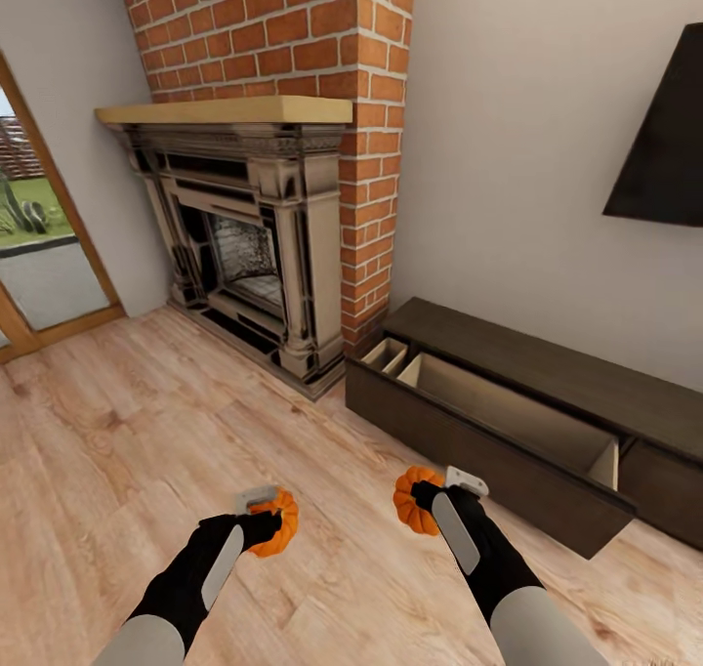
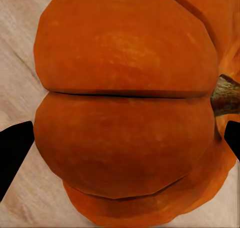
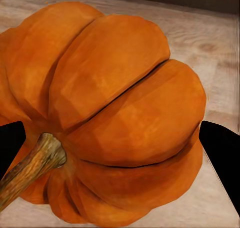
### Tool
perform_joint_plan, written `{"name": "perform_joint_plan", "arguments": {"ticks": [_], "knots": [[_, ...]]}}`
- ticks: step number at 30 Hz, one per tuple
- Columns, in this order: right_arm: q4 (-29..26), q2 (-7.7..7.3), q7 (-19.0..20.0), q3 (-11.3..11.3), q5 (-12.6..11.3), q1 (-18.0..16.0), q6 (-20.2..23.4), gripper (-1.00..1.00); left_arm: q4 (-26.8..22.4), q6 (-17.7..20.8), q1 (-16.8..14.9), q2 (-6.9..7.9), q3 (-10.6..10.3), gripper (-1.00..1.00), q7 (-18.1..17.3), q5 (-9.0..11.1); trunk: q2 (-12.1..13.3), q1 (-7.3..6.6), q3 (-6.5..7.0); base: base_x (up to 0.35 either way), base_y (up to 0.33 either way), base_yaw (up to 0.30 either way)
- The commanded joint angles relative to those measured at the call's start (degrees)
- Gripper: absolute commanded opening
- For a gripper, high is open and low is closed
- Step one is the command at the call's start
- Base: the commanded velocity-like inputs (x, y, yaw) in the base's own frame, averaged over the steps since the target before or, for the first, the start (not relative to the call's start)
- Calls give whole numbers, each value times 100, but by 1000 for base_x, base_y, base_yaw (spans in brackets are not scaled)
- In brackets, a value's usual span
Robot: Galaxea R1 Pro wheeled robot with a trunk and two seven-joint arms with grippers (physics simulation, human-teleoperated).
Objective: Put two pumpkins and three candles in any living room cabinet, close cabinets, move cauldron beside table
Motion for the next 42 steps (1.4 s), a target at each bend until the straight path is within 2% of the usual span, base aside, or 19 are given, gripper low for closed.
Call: {"name": "perform_joint_plan", "arguments": {"ticks": [1,12,23,42], "knots": [[-4,-3,-48,19,-43,-5,-48,-100,-15,21,-1,0,-5,-100,59,57,-3,0,-5,40,0,-278],[113,0,-39,11,-43,-5,-128,-100,-17,21,-1,9,9,-100,41,58,-3,0,-5,5,11,-278],[123,0,-39,10,-43,-6,-130,-100,-15,17,-1,9,3,-100,39,58,-3,0,-5,0,163,-278],[136,0,-39,9,-43,-6,-137,-100,-19,15,-1,9,3,-100,39,58,-3,0,-5,0,25,-278]]}}
